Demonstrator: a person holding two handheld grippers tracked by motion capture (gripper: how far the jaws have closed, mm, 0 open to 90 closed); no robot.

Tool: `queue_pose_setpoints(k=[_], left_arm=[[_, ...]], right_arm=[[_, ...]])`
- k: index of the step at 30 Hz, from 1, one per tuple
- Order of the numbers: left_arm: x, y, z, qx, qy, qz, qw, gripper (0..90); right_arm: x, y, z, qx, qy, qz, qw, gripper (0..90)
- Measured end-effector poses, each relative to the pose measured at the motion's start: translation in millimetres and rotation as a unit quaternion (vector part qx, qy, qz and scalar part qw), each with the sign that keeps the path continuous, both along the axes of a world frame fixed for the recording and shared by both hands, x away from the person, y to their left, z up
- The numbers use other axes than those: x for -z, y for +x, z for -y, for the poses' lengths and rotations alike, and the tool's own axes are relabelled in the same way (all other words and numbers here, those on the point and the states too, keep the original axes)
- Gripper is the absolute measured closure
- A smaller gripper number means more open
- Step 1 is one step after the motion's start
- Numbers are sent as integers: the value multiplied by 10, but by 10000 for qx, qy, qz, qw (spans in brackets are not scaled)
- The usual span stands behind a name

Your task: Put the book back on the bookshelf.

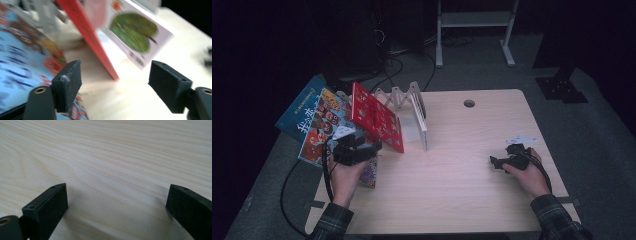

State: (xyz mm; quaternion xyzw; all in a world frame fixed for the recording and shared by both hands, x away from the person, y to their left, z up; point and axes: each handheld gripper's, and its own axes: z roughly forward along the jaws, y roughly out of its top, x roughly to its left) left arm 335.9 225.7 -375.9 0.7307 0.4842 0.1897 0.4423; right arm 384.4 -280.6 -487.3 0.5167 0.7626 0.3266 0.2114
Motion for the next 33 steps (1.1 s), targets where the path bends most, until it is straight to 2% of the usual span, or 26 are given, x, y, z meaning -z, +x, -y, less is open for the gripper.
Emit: queue_pose_setpoints(k=[3,5,7,9,11,14,17,22,24,25,26,29,30,33], left_arm=[[102,-34,151,471,238,-25,9986,158],[144,-39,222,680,326,-33,9971,110],[198,-48,324,998,454,-81,9939,85],[248,-54,399,1200,519,-169,9913,56],[333,-58,484,1464,665,-301,9865,29],[471,-65,585,1792,766,-497,9796,0],[612,-80,686,2074,942,-667,9714,0],[799,-93,802,2259,1216,-907,9623,0],[850,-96,827,2286,1293,-916,9605,0],[884,-99,843,2316,1370,-922,9587,0],[927,-101,863,2378,1457,-982,9553,0],[978,-141,905,2417,1733,-772,9516,0],[990,-151,911,2438,1750,-699,9513,0],[1034,-168,890,2458,1554,-465,9557,0]], right_arm=[[0,-1,0,4,3,-1,10000,28],[0,-1,0,5,3,-1,10000,28],[0,-2,0,7,3,-2,10000,28],[0,-2,0,6,4,-1,10000,28],[0,-3,0,6,3,-1,10000,28],[0,-2,1,3,2,0,10000,28],[0,-3,1,3,1,0,10000,28],[1,-3,2,0,-3,3,10000,28],[1,-4,2,0,-3,2,10000,28],[1,-4,2,0,-3,2,10000,28],[1,-4,2,-1,-2,3,10000,28],[1,-4,3,-8,-6,10,10000,28],[1,-5,3,-3,-2,5,10000,28],[1,-5,2,-3,-2,5,10000,28]])
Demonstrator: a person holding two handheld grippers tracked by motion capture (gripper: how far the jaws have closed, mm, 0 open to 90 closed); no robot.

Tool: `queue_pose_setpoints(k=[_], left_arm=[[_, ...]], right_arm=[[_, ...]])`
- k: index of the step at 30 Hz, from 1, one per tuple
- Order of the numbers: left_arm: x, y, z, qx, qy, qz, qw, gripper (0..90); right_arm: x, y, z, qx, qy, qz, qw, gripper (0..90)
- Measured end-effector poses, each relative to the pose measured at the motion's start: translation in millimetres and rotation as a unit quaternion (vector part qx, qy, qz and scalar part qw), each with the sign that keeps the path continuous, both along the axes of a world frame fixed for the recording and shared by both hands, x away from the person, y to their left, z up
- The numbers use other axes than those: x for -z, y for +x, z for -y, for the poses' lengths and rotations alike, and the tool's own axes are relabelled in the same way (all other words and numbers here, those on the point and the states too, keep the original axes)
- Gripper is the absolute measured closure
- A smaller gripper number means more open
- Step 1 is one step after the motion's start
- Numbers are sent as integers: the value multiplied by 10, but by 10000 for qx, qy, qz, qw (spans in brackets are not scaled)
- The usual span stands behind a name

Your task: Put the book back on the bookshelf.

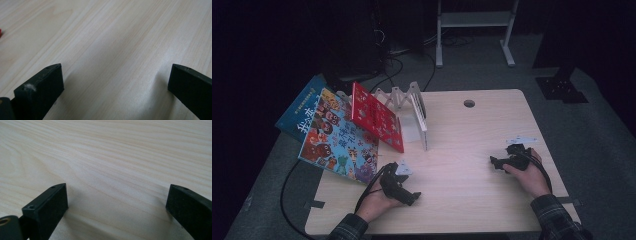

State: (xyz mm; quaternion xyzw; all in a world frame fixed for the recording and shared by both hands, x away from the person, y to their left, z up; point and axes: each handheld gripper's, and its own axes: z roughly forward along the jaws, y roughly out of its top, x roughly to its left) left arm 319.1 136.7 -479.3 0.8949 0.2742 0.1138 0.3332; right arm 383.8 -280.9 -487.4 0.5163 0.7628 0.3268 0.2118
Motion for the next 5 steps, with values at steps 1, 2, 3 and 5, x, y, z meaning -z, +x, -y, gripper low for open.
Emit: queue_pose_setpoints(k=[1,2,3,5], left_arm=[[24,-6,-8,16,-141,72,9999,0],[42,-12,-16,19,-239,136,9996,0],[56,-14,-22,23,-319,178,9993,0],[57,-14,-23,26,-327,180,9993,0]], right_arm=[[0,0,0,-1,-3,1,10000,28],[0,0,0,-1,-2,0,10000,28],[0,0,1,-4,-3,5,10000,28],[0,0,1,-4,-3,4,10000,28]])
